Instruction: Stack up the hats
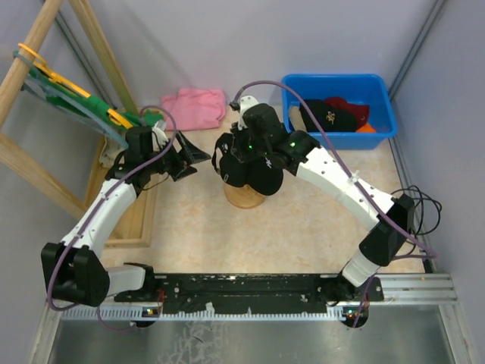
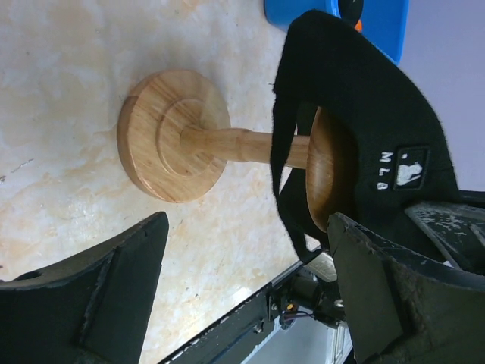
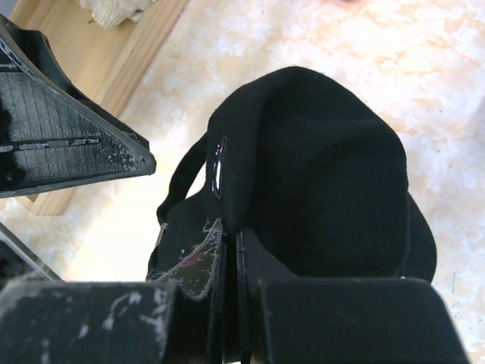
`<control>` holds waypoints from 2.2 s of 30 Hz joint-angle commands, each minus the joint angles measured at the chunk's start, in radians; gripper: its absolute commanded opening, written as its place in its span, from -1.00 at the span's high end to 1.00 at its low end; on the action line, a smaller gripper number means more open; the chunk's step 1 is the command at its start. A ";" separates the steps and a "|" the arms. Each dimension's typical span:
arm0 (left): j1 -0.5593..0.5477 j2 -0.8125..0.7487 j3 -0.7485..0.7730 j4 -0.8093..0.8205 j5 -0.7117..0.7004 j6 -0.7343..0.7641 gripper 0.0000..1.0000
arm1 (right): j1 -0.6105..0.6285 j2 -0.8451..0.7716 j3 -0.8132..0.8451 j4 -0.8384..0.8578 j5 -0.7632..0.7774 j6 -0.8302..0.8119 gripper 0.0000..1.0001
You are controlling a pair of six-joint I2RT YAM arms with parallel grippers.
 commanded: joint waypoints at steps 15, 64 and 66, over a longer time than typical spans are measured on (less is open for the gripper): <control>-0.065 0.149 -0.006 0.157 -0.040 -0.034 -0.50 | 0.006 0.052 0.061 0.047 0.003 -0.028 0.95; -0.071 0.170 -0.133 0.222 -0.132 -0.063 -0.40 | -0.698 0.558 0.591 -0.140 -0.016 -0.054 -0.44; -0.071 0.156 -0.134 0.223 -0.136 -0.075 -0.44 | -0.689 0.583 0.597 -0.138 -0.010 -0.058 -0.44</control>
